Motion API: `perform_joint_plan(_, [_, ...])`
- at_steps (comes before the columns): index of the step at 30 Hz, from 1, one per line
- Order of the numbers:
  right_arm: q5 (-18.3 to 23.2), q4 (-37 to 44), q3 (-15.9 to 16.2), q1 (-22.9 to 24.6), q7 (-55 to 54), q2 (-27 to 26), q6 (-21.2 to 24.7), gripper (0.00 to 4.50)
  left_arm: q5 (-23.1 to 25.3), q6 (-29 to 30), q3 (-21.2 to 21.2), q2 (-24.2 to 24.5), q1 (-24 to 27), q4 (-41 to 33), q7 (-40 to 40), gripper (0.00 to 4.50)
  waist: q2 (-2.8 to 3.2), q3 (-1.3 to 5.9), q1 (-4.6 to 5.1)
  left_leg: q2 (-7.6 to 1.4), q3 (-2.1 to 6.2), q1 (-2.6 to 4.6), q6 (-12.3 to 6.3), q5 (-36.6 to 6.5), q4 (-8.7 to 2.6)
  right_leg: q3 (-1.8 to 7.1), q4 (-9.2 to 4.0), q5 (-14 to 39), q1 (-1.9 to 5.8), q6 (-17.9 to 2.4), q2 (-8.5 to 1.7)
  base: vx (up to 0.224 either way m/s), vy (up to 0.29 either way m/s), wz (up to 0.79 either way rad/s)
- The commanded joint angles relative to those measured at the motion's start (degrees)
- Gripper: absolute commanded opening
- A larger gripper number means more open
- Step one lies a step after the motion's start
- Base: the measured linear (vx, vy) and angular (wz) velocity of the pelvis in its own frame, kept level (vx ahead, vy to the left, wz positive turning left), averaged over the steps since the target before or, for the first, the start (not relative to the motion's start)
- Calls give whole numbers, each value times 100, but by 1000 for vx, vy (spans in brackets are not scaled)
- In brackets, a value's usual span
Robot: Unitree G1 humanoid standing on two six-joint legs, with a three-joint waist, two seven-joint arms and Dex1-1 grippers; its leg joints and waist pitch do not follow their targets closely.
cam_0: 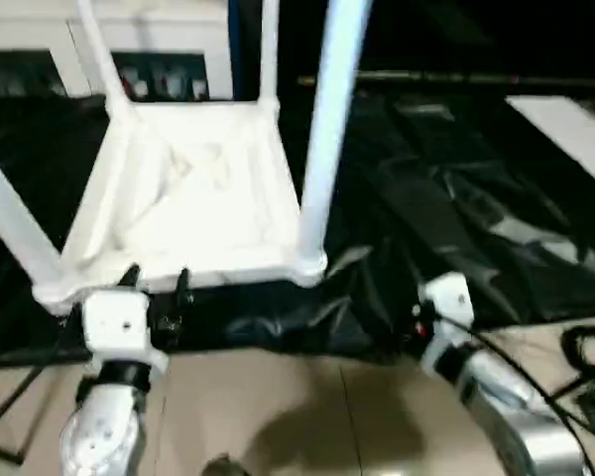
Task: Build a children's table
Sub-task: Rotate leg to tighten
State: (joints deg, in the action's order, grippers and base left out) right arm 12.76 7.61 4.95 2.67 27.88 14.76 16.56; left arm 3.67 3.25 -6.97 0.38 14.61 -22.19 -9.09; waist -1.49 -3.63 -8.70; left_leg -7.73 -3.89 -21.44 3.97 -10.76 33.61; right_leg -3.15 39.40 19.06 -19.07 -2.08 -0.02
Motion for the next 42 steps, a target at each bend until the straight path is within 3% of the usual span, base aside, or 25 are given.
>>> perform_joint_plan(1, [5,1,106,-61,116,-60,-125,449,3,-41,-98,43,34,2,97,322,-34,228,-42,-358,0,-62,-318,-15,-260,397,-707,-1393,274,835,-672,22,-78,1])
perform_joint_plan(6, [-26,-94,96,-154,131,-46,-181,449,-146,40,-65,63,66,2,16,322,-43,223,-19,-492,-88,0,-409,-378,-276,344,-645,-2496,282,642,-758,9,-27,1])
perform_joint_plan(11, [-141,-240,210,-286,198,33,-292,449,-128,61,26,65,82,-21,39,322,-64,272,-194,-494,58,-483,-1086,-479,456,943,-1005,-1947,508,-80,-1856,4,86,-1])
perform_joint_plan(12, [-136,-252,213,-296,215,33,-290,449,-136,56,29,55,101,-27,53,322,-102,252,-188,-489,140,-647,-1267,-426,516,752,-1028,-2032,624,-165,-1972,-4,179,2])
perform_joint_plan(13, [-142,-269,222,-301,243,28,-300,449,-158,56,30,50,120,-38,61,322,-18,250,-119,-474,197,-670,-1501,-64,443,457,-1047,-2008,605,-356,-1871,-1,229,20])
perform_joint_plan(15, [-151,-303,235,-309,262,22,-325,449,-183,53,32,58,139,-60,70,322,199,245,1,-336,262,-267,-2377,592,-174,-157,-727,-993,459,-566,-945,14,256,34])
perform_joint_plan(16, [-154,-320,239,-314,263,19,-335,449,-192,50,33,65,146,-72,75,322,308,237,297,-277,737,581,-3982,1078,-227,-489,420,609,-347,-301,-20,38,295,42])
perform_joint_plan(17, [-154,-320,239,-314,263,19,-335,449,-192,50,33,65,146,-72,75,322,316,185,134,-276,752,353,-4190,1737,-253,-392,772,999,-485,193,-42,38,295,42])
perform_joint_plan(19, [-169,-377,276,-359,300,54,-368,449,12,-90,84,145,157,-114,147,322,192,131,37,-324,486,36,-3667,1434,-451,-306,936,642,-511,604,-50,-39,244,34])
perform_joint_plan(21, [-211,-415,338,-391,388,120,-395,449,322,-140,240,241,131,-145,217,322,8,96,-75,-181,704,-136,-2693,-289,-668,-33,712,373,-420,328,-48,-76,202,37])
perform_joint_plan(22, [-223,-417,331,-387,372,118,-407,449,333,-131,261,231,104,-119,230,322,-282,91,-75,-130,1034,-251,-1251,-2750,-870,506,65,498,-352,-492,-607,-95,114,66])
perform_joint_plan(23, [-205,-428,280,-392,331,94,-398,449,319,-106,269,208,55,-76,249,322,-282,2,-136,-7,908,-314,-753,-3106,-512,698,-313,897,-418,-959,-1112,-95,114,66])
perform_joint_plan(24, [-196,-437,245,-396,302,76,-390,449,305,-77,271,195,27,-52,260,322,-234,-11,-100,141,771,-88,-279,-3007,248,716,-673,1399,-519,-1595,-1504,-114,86,84])
perform_joint_plan(25, [-119,-481,104,-417,183,4,-307,449,278,37,299,173,-61,27,265,322,-147,-12,167,69,425,75,212,-1861,1260,454,-1176,1830,-128,-2499,-1364,-87,91,63])
perform_joint_plan(26, [-73,-510,23,-431,115,-38,-257,449,262,105,319,164,-111,71,266,322,133,-172,155,-411,572,224,222,-2448,1028,233,-1220,1678,-164,-2305,-1084,-87,91,63])
perform_joint_plan(27, [-108,-561,-18,-478,46,-43,-257,449,174,143,356,134,-232,171,248,322,449,38,132,-1238,1285,293,531,-3396,-226,-138,477,937,-330,-790,-352,-29,108,18])
perform_joint_plan(28, [-131,-583,-28,-500,21,-40,-264,449,132,156,373,121,-287,216,240,322,260,145,152,-1345,1145,227,519,-3397,-377,-121,737,638,-546,-105,-258,-28,70,29])
perform_joint_plan(29, [-165,-610,-70,-533,-41,-26,-339,449,223,315,490,160,-540,417,232,322,300,173,123,-1046,724,62,536,-2878,-291,-115,818,329,-661,428,-225,-28,70,29])
perform_joint_plan(30, [-171,-614,-88,-546,-67,-26,-364,449,242,319,525,179,-660,513,208,322,362,183,144,-824,516,-65,515,-2638,-300,-133,774,111,-600,427,-216,-55,30,39])
perform_joint_plan(32, [-168,-619,-140,-569,-161,-40,-385,449,251,247,641,223,-960,783,72,322,201,172,173,-482,241,-169,365,-2923,-381,-146,362,-497,-400,373,-314,-63,17,12])
perform_joint_plan(33, [-176,-622,-156,-578,-198,-46,-407,449,273,219,686,243,-1066,883,27,322,-14,195,183,-353,192,-74,364,-3201,-277,75,-168,-484,-369,440,-704,0,0,0])
perform_joint_plan(35, [-194,-623,-180,-589,-269,-63,-404,449,251,227,700,204,-1264,1054,2,322,-330,63,102,-373,104,-68,117,-2495,-6,549,-930,2846,-279,381,-1475,-34,-65,-8])
perform_joint_plan(36, [-218,-619,-194,-586,-324,-78,-394,449,244,219,700,184,-1345,1119,3,322,-269,137,93,-408,88,-36,42,-2012,-37,524,-939,2883,-188,225,-1470,-13,-80,-9])
perform_joint_plan(38, [-285,-609,-270,-575,-481,-142,-384,449,223,219,722,161,-1458,1215,-4,322,-224,267,110,-494,-71,68,-189,-809,-332,286,-812,376,-66,-187,-1075,7,-58,-5])
perform_joint_plan(42, [-264,-526,-458,-486,-815,-286,-479,449,263,339,737,190,-1501,1284,134,322,-139,313,215,-502,-115,9,-426,-614,-362,260,-726,-1373,8,-606,-1007,2,-13,0])
